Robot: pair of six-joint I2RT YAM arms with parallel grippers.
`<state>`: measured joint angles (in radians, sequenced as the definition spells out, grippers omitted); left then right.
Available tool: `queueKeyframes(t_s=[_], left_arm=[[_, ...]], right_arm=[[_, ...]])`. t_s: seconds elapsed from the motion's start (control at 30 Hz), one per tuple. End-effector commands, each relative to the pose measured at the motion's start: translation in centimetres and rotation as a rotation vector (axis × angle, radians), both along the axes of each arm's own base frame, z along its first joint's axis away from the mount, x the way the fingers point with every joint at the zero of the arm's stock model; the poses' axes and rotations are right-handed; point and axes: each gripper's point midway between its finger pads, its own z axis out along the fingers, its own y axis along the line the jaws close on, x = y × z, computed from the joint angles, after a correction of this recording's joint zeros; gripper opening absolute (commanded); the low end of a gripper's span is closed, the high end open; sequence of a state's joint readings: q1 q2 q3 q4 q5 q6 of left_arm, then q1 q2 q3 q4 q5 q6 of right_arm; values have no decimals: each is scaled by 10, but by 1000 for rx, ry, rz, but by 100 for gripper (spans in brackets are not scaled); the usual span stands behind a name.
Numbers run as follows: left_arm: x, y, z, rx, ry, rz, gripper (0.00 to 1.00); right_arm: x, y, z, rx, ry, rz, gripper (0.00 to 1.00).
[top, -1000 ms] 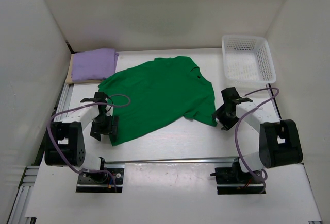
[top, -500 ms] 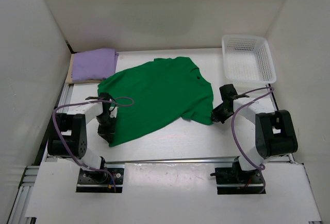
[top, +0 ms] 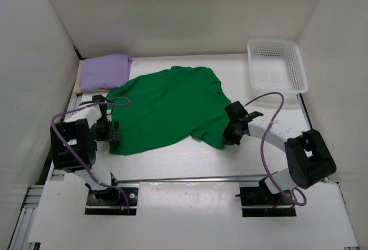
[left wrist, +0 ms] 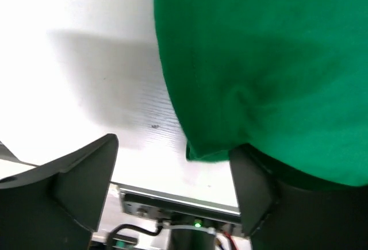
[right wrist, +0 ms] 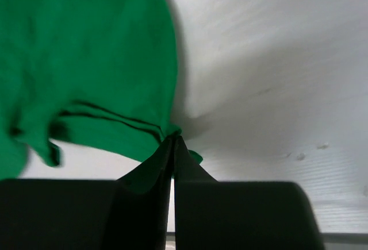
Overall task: Fold and stack the t-shirts
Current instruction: Flatten out the tshirt
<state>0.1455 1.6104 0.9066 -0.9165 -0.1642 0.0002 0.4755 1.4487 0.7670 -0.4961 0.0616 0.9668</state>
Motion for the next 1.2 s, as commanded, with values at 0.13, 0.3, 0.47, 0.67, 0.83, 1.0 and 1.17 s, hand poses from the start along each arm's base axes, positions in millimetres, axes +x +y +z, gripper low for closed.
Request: queueKeyframes(t_s=[0.13, 0.3, 0.47, 0.67, 0.83, 1.0, 1.17], left_arm=[[-29, -8, -2, -91, 121, 53, 96], [-25, -34, -1, -258, 146, 80, 96], [7, -13, 37, -213, -53, 112, 94], [8, -14, 63, -228, -176, 123, 100], [-19, -16, 19, -214, 26, 123, 100], [-15, -25, -8, -192, 80, 54, 100], [-16, -27, -28, -186, 130, 37, 82]], right_arm=[[-22, -2, -8, -91, 17, 96, 0], [-23, -5, -9, -110, 29, 94, 0], [-19, -7, -4, -118, -1, 86, 0], [-24, -10, -7, -135, 10, 94, 0], [-23, -11, -7, -143, 6, 91, 0], [-24, -16, -10, -168, 3, 94, 0], [-27, -21, -13, -171, 14, 75, 0]])
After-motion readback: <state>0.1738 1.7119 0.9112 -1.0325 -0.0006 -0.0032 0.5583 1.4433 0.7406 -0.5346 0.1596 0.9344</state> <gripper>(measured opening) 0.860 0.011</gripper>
